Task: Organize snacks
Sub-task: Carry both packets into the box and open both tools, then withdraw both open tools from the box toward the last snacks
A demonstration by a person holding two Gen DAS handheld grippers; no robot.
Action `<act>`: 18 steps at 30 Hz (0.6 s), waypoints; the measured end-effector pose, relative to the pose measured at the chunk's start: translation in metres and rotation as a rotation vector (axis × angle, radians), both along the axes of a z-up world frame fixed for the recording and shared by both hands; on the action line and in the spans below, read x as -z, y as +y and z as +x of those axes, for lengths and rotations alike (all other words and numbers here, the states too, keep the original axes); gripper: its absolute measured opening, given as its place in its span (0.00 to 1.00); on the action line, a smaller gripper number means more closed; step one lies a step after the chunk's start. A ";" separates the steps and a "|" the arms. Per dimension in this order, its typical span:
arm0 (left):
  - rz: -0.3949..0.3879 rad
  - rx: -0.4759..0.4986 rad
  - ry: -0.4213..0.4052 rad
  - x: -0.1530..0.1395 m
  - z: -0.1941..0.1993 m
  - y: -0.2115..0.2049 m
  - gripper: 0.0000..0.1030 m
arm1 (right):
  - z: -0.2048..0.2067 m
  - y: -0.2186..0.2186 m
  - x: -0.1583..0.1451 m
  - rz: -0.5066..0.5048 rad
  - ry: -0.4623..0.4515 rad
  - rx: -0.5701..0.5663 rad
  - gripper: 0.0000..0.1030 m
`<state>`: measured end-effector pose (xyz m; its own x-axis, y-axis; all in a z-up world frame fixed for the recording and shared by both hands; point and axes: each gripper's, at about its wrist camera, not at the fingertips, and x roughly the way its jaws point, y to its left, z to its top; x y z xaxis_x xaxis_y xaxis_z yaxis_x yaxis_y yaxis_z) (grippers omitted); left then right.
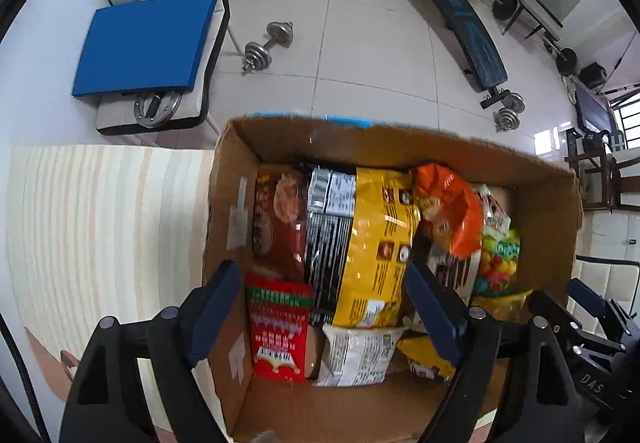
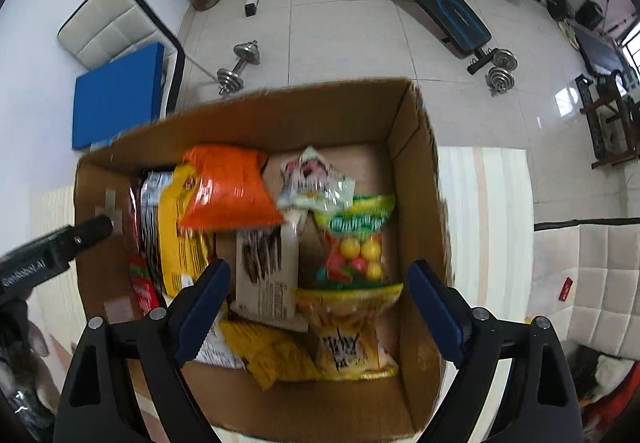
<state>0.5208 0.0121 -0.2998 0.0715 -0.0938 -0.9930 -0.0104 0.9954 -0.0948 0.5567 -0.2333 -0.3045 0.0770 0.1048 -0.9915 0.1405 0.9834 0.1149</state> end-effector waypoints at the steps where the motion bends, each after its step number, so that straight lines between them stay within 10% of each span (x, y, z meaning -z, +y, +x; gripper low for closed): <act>1: 0.007 0.001 -0.014 -0.003 -0.008 -0.001 0.82 | -0.005 0.002 -0.001 0.002 -0.002 -0.004 0.90; 18: 0.038 0.018 -0.204 -0.056 -0.111 -0.012 0.82 | -0.100 0.012 -0.051 -0.019 -0.133 -0.022 0.90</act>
<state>0.4098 0.0003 -0.2435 0.2701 -0.0599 -0.9610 0.0228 0.9982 -0.0558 0.4570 -0.2216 -0.2535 0.2056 0.0889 -0.9746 0.1032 0.9883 0.1120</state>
